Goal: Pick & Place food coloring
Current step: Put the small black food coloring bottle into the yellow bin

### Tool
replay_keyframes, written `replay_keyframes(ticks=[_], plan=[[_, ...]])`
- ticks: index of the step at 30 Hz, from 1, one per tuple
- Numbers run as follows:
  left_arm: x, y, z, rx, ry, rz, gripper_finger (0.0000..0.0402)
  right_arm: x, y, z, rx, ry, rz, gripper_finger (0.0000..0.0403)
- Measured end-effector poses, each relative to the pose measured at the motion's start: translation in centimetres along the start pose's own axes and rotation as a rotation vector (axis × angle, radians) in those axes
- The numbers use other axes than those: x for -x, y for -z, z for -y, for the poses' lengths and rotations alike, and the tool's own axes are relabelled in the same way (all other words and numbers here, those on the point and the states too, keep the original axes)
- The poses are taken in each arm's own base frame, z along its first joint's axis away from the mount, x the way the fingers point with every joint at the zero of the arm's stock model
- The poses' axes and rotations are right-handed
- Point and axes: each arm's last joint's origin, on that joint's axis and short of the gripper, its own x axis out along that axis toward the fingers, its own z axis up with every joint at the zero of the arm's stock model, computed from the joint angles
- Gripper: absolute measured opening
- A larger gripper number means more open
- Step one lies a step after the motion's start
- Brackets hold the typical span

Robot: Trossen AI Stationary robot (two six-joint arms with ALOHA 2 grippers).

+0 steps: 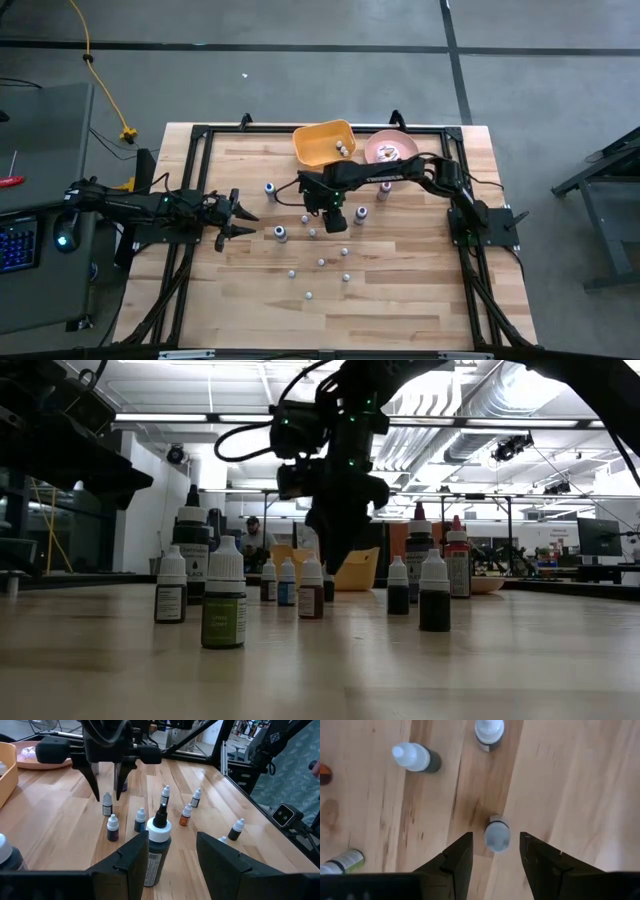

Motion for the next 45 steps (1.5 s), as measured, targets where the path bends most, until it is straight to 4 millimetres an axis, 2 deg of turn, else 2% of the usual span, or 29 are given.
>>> replay_keyframes(ticks=[11,35,41,45], plan=[[0.00,0.00,0.00,0.000,0.000,0.000,0.0163,0.00,-0.15,0.05,-0.001,0.005,0.016,0.0144],[0.00,0.01,0.00,0.000,0.000,0.000,0.0163,0.03,-0.21,0.06,-0.006,0.008,0.021,0.0050],[0.00,0.01,0.00,0.000,0.000,0.000,0.0163,0.06,-0.33,0.11,-0.039,0.017,0.032,0.0051],[0.00,0.00,0.00,0.000,0.000,0.000,0.0163,0.80,-0.70,0.13,-0.060,0.019,0.037,0.0049]])
